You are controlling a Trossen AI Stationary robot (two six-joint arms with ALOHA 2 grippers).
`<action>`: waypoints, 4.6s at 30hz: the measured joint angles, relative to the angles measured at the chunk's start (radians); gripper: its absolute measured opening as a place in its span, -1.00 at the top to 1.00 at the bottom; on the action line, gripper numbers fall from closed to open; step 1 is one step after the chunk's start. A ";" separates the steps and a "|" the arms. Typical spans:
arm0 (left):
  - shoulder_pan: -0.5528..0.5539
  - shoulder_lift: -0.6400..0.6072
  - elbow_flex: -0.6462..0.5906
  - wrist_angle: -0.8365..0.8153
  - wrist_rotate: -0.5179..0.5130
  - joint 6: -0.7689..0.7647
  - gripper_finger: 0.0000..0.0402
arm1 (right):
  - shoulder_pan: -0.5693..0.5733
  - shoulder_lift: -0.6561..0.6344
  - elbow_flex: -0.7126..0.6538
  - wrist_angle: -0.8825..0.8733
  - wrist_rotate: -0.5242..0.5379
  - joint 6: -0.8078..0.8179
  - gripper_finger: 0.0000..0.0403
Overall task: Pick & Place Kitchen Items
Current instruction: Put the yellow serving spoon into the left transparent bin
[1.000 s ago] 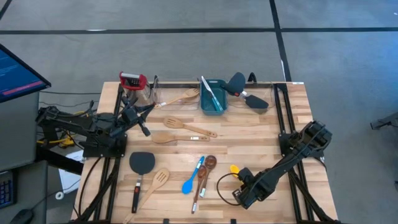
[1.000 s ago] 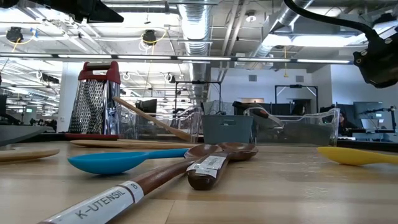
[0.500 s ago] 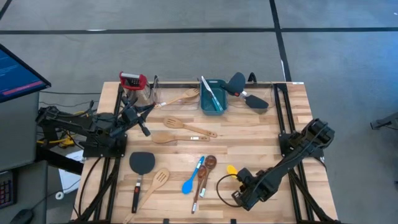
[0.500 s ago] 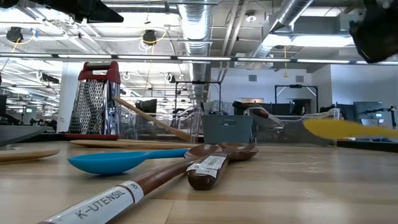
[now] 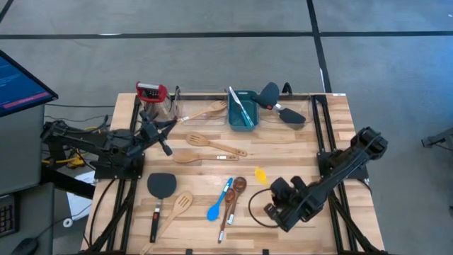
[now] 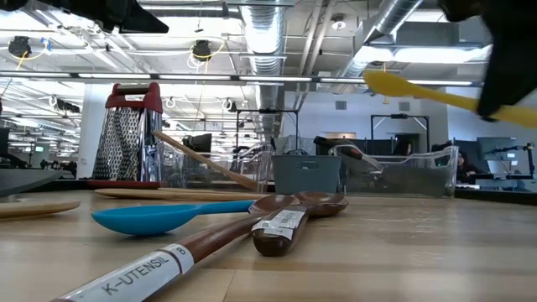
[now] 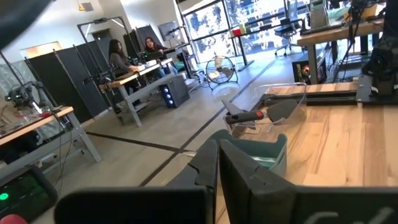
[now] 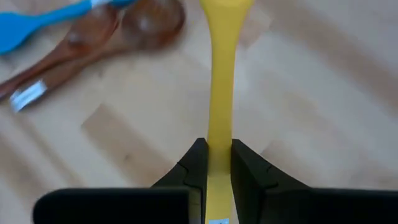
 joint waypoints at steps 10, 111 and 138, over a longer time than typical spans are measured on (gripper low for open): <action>0.000 0.056 0.001 0.002 0.000 -0.021 0.98 | -0.102 0.000 0.000 -0.016 0.312 -0.251 0.82; 0.162 0.845 0.093 0.909 0.501 -0.400 -0.08 | -0.448 0.131 0.000 1.062 0.684 -1.721 0.82; 0.166 0.844 0.094 0.902 0.497 -0.397 0.98 | -0.448 0.131 0.000 1.062 0.687 -1.721 0.83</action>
